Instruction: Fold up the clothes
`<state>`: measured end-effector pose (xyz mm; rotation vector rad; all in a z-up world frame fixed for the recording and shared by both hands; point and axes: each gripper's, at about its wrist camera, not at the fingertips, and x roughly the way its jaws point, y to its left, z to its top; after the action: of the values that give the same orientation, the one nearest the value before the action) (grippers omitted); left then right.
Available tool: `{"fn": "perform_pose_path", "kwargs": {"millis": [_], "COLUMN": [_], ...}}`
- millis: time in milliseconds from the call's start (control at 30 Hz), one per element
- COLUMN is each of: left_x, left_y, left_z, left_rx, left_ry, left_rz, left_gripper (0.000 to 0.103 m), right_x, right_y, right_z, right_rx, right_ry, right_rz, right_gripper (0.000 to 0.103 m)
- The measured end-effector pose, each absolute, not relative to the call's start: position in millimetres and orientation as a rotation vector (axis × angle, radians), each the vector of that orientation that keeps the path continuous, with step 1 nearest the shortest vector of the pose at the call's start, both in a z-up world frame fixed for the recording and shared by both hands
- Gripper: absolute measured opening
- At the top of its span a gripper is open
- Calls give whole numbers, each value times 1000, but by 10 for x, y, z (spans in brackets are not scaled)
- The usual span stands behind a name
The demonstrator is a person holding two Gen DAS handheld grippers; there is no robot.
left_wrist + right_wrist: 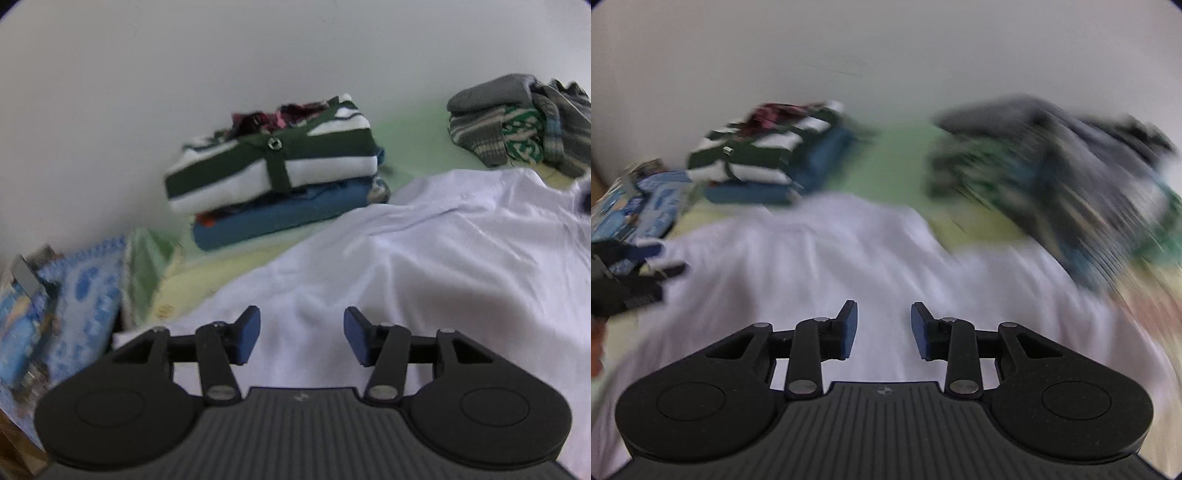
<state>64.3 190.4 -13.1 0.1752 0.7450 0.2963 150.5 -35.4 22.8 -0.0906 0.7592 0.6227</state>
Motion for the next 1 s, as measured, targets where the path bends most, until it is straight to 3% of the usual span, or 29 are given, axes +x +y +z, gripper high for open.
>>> {"fn": "perform_pose_path", "kwargs": {"millis": [200, 333, 433, 500, 533, 567, 767, 800, 833, 867, 933, 1000], "left_x": [617, 522, 472, 481, 485, 488, 476, 475, 475, 474, 472, 466], "left_y": [1824, 1787, 1790, 1811, 1822, 1835, 1936, 1939, 1942, 1944, 1937, 1898], "left_z": [-362, -425, -449, -450, -451, -452, -456, -458, -459, -460, -462, -462], "left_rx": [178, 200, 195, 181, 171, 157, 87, 85, 82, 80, 84, 106], "left_ry": [731, 690, 665, 667, 668, 669, 680, 680, 681, 681, 679, 675], "left_rz": [329, 353, 363, 380, 389, 399, 428, 427, 427, 426, 424, 420], "left_gripper": [55, 73, 75, 81, 84, 85, 98, 98, 98, 98, 98, 97], "right_x": [2182, 2386, 2404, 2388, 2393, 2403, 2634, 2639, 2639, 2624, 2560, 2465], "right_y": [278, 563, 750, 816, 842, 850, 789, 764, 738, 738, 808, 903], "right_z": [82, -22, -99, -135, -150, -146, -39, -30, -21, -30, -76, -128], "right_rx": [-56, -55, -137, -188, -211, -215, -103, -83, -66, -66, -117, -204], "right_ry": [716, 773, 811, 818, 829, 823, 761, 767, 772, 784, 792, 767], "right_rz": [673, 771, 839, 857, 867, 867, 789, 804, 821, 849, 897, 915], "right_gripper": [48, 57, 59, 31, 5, 0, 0, 2, 14, 41, 67, 66]}}
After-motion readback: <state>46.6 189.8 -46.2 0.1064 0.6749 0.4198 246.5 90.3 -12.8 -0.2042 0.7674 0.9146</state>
